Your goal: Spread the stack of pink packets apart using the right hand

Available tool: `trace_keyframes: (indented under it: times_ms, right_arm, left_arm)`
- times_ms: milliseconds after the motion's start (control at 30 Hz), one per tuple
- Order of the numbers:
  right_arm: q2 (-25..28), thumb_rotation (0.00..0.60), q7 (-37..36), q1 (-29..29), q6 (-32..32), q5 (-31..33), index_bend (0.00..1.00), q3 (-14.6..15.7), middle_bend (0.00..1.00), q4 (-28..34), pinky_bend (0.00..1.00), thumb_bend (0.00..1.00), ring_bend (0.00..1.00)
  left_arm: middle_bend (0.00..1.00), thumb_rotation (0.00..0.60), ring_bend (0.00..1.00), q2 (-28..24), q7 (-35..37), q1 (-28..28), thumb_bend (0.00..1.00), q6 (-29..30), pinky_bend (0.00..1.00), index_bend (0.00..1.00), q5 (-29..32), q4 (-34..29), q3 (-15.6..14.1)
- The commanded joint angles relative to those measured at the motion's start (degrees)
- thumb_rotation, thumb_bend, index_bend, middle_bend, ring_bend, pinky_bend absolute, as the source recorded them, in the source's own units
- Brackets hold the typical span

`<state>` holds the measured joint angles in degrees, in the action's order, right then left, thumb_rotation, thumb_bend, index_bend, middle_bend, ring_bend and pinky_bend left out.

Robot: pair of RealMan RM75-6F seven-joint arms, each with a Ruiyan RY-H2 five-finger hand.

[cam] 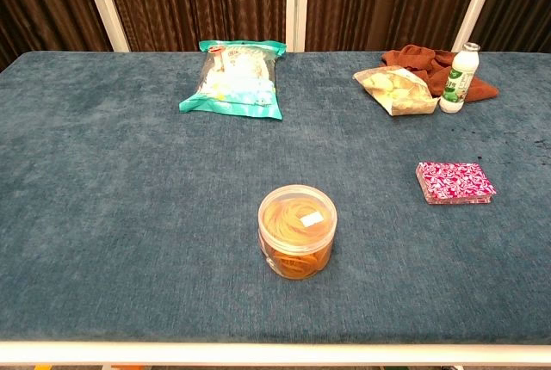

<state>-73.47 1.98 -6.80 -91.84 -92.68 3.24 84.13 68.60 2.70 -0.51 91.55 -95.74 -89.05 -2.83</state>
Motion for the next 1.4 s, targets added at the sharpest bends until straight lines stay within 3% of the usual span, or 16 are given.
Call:
trace_keyframes:
  times_ms: [33, 733, 1300, 1333, 1400]
  right_arm:
    - [-0.01, 0.6, -0.09, -0.01, -0.01, -0.03, 0.0, -0.02, 0.02, -0.07, 0.0, 0.16, 0.0]
    - [0.3, 0.6, -0.24, -0.09, 0.48, -0.19, 0.0, 0.37, 0.02, -0.28, 0.0, 0.16, 0.0]
    - [1.09, 0.6, 0.69, 1.73, 2.8, 1.47, 0.0, -1.38, 0.02, 0.24, 0.0, 0.16, 0.0]
    - [1.37, 0.6, 1.16, 2.01, 2.99, 1.5, 0.0, -1.59, 0.02, 0.59, 0.03, 0.16, 0.01]
    - [2.18, 0.6, 2.03, 3.08, 4.04, 1.78, 0.0, -2.32, 0.03, 1.69, 0.23, 0.16, 0.15]
  left_arm:
    - [0.08, 0.6, 0.0, 0.02, 0.11, -0.01, 0.14, 0.01, 0.08, 0.11, 0.06, 0.01, 0.03]
    - [0.08, 0.6, 0.0, 0.0, -0.44, -0.02, 0.14, 0.7, 0.08, 0.11, -0.59, -0.94, 0.11]
    - [0.08, 0.6, 0.0, 0.3, 1.38, 0.35, 0.14, 0.67, 0.08, 0.11, 0.02, 0.88, -0.13]
    - [0.08, 0.6, 0.0, 0.24, 1.4, 0.4, 0.14, 0.76, 0.08, 0.11, -0.05, 0.88, -0.17]
    - [0.08, 0.6, 0.0, 0.07, 1.52, 0.43, 0.14, 0.91, 0.08, 0.11, -0.09, 0.75, -0.14]
